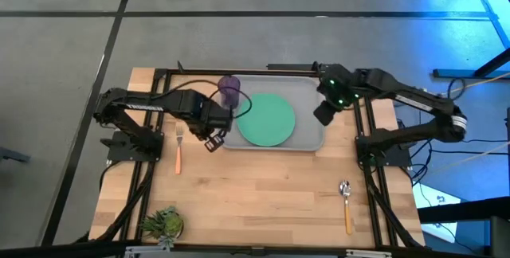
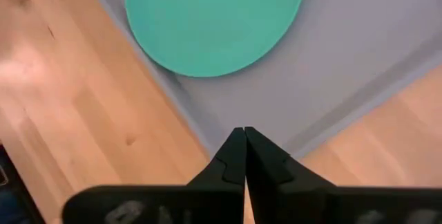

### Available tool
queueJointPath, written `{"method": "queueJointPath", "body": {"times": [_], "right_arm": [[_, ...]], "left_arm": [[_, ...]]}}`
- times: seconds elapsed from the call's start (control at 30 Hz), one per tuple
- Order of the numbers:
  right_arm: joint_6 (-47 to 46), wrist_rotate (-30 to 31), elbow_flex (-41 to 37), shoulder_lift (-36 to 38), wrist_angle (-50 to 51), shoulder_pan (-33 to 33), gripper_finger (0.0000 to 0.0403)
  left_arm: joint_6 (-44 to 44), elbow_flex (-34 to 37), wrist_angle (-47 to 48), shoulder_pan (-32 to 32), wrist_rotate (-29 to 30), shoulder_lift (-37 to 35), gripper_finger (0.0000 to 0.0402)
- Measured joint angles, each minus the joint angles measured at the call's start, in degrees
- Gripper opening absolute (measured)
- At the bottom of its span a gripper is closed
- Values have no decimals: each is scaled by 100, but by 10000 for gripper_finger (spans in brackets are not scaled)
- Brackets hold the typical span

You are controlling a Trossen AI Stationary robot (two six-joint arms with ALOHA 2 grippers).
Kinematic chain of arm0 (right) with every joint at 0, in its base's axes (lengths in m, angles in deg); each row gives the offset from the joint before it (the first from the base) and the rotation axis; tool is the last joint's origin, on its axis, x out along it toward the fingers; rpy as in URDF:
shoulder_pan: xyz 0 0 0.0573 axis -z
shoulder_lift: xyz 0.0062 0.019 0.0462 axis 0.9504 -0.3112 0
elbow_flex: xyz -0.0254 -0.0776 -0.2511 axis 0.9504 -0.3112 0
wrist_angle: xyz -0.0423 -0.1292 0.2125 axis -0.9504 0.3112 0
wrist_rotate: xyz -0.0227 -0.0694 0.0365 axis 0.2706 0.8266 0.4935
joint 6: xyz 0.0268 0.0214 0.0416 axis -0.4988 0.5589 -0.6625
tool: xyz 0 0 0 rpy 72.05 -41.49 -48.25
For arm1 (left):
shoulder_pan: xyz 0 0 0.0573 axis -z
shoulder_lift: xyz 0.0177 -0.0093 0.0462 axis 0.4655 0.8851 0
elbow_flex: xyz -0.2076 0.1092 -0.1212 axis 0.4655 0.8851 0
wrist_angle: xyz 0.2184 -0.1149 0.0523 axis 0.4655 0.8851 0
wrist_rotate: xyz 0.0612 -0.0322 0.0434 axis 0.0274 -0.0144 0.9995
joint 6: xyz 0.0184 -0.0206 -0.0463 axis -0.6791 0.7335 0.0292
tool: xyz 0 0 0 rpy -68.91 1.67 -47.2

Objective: Pick and place plate/cup/fork/spoon on tray
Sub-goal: Put the yellow spoon on the gray tray to the right of the green plate

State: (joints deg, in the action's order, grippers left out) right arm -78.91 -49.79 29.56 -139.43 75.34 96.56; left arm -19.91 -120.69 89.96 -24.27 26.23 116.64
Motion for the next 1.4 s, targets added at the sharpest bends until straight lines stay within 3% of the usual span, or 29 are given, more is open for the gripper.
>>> {"method": "queueJointPath", "body": {"times": [0.13,0.33,0.53,0.8,0.97,1.23,1.4], "right_arm": [[-587,77,0,334,98,-449,4],[-1168,-27,0,470,233,-887,9],[-1326,-837,-209,451,836,-1276,36],[-1989,-1776,-881,453,844,-2149,43],[-3150,-2341,-1324,453,779,-2727,44],[-5846,-2388,-1963,453,105,-3717,44],[-6386,-2363,-2197,453,-728,-4146,44]], "left_arm": [[1208,152,13,382,-126,-31,37],[1883,287,6,861,-441,9,37],[2232,373,9,1173,-500,11,37],[2945,526,9,1474,-480,11,37],[3008,526,9,1594,-466,11,37],[3105,526,9,1701,-136,11,37],[2905,526,9,1699,-22,11,37]]}}
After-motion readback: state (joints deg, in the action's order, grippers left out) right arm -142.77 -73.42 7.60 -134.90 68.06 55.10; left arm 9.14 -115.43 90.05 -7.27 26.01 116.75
